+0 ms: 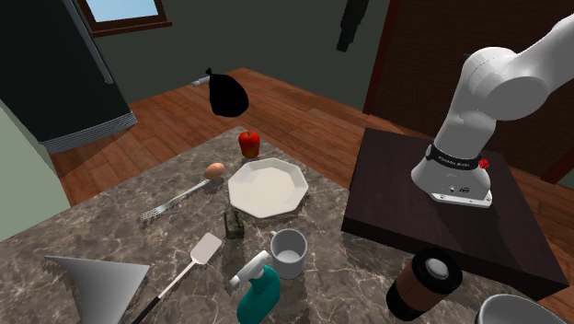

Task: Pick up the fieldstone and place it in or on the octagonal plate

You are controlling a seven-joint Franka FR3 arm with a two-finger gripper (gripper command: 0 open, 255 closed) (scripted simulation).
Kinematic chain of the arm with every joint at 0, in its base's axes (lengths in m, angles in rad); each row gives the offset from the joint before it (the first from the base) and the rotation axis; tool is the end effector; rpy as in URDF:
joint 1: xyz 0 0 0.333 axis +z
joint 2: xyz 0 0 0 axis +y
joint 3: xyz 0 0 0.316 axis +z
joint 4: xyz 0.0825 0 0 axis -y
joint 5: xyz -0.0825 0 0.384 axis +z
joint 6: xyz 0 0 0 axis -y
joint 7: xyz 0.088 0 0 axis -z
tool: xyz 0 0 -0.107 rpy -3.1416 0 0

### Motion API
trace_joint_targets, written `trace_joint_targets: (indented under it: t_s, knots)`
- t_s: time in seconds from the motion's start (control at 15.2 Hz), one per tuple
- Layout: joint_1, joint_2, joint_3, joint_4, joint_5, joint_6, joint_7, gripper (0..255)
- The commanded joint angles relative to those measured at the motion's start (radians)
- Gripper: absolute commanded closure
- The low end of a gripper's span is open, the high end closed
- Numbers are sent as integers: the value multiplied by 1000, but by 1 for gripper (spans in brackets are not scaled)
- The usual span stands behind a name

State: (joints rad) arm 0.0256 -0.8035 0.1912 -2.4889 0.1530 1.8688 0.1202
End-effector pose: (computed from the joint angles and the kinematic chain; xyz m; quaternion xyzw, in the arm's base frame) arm 0.3181 0.0940 0.5548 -0.9961 -0.0094 -0.0859 0.0186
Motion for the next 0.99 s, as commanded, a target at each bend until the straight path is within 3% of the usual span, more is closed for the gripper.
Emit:
trace_joint_targets:
  t_s: [0.0,0.53,0.92]
  knots:
    - [3,3,42,-58,27,73,59,0]
    - [2,131,244,-166,123,356,307,0]
    - [-58,327,432,-164,127,586,526,0]
